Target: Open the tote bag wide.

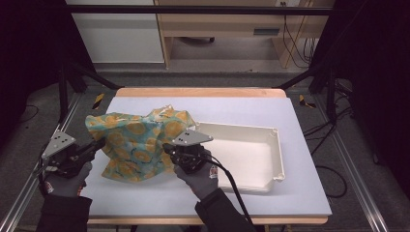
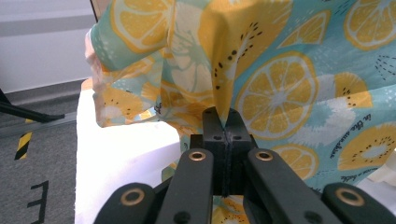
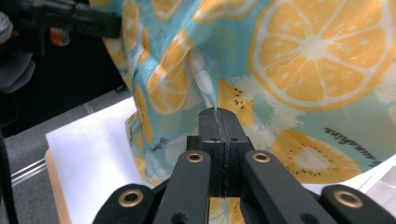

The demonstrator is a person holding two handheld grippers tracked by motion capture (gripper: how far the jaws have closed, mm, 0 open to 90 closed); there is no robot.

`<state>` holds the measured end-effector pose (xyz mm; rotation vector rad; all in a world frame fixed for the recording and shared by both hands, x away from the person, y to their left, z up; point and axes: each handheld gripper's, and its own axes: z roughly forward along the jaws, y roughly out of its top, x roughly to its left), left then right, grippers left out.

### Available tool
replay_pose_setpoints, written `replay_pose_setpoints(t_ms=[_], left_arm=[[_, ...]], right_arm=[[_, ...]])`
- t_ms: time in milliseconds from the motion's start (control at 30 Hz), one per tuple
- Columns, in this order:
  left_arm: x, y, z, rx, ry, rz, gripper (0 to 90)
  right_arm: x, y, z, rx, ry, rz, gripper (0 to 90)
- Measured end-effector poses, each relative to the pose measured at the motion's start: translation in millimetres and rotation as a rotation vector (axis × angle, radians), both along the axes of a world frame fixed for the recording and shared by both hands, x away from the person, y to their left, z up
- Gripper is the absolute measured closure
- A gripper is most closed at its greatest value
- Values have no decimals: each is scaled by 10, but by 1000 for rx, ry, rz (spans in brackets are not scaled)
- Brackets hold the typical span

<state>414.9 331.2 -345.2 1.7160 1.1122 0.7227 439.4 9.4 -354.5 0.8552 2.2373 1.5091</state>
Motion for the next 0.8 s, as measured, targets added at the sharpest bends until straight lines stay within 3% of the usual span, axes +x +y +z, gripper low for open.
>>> replay_pose_setpoints(t_ms=[500,633,800], left_arm=[[3,29,-102,0,39,-2,898],[7,38,-107,-5,40,-2,898],[12,40,-111,-5,42,-2,899]], right_arm=[[7,77,-268,-34,75,27,896],[-1,73,-256,-25,62,32,826],[-40,-81,-44,29,-18,-1,736]])
